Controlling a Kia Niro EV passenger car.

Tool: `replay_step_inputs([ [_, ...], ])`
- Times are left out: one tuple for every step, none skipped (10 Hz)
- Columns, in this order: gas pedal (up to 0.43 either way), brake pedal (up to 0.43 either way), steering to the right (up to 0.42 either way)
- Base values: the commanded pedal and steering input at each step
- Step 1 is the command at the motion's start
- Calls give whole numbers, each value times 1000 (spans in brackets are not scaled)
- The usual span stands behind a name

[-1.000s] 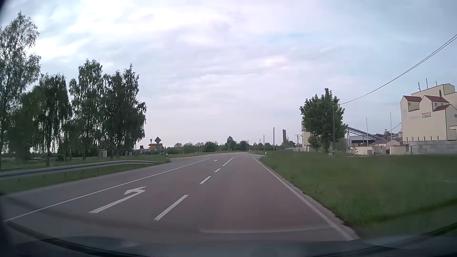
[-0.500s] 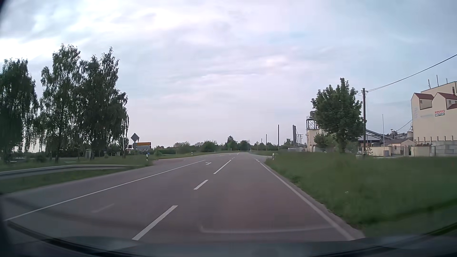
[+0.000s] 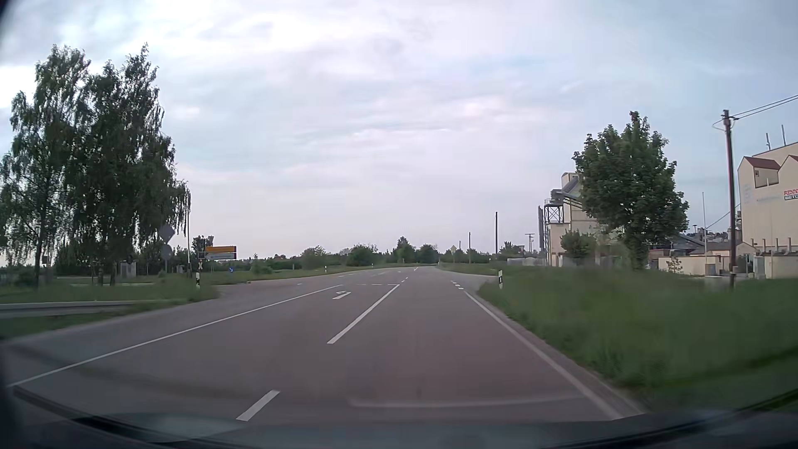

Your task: Follow the waypoints while adhering to traffic rules and regulations

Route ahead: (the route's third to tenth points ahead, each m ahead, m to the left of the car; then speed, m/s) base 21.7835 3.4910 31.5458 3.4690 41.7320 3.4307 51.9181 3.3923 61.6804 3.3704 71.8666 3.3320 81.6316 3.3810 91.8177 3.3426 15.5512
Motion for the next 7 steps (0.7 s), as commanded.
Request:
replay_step_inputs([
  [169, 0, -1],
  [169, 0, -1],
  [169, 0, -1],
  [169, 0, -1],
  [169, 0, -1],
  [169, 0, -1],
  [169, 0, -1],
])
